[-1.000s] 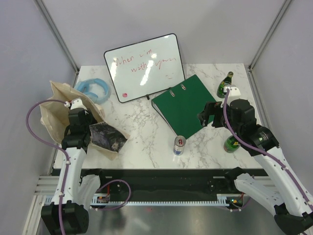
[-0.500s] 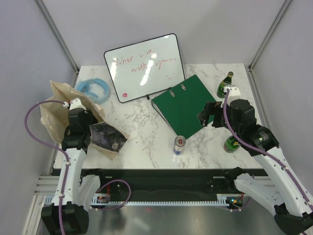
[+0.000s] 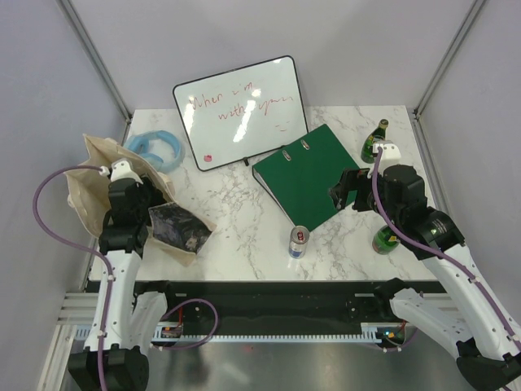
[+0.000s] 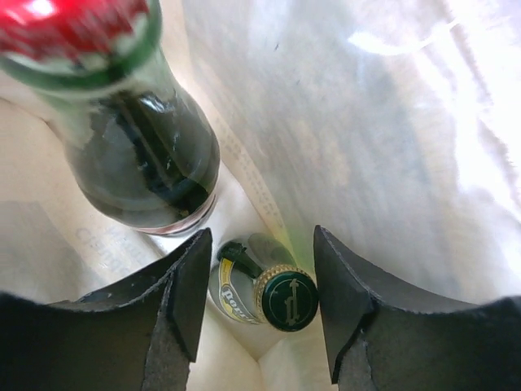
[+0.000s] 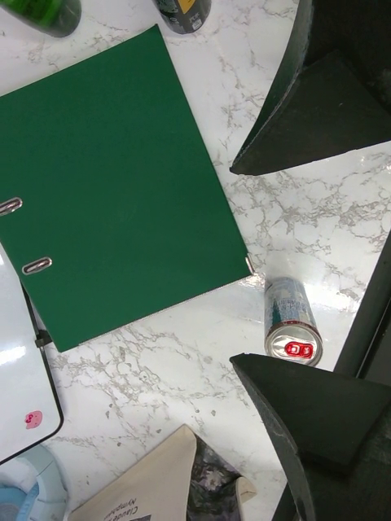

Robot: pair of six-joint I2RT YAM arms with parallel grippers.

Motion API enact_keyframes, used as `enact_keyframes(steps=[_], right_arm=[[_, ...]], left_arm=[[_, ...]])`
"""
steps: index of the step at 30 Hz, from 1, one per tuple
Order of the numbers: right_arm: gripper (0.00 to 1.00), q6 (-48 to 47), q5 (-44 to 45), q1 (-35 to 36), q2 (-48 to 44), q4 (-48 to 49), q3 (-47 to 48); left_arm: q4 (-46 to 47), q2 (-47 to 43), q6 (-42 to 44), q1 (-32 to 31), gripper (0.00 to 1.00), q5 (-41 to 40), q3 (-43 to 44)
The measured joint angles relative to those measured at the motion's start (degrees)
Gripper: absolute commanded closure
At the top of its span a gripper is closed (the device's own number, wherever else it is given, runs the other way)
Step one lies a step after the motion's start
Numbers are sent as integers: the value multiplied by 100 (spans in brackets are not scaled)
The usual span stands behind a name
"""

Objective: Place the beverage into the canvas bag

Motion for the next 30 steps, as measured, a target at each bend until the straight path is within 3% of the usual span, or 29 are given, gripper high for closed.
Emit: enact_keyframes(steps=[6,9,10,23,30], right_arm=[[2,0,0,0,11,28,0],[2,0,0,0,11,31,0],[2,0,0,0,11,31,0],[2,11,7,0,302,2,74],[2,133,859,20,968,-116,780]], left_arm=[[-166,-164,0,0,22,-24,308],[-240,-212,0,2,2,-31,542],[-271,-238,2,2,0,-33,621],[-876,-170,-4,2,0,98,2476],[-1008,247,-2,2,5,1259,3882]])
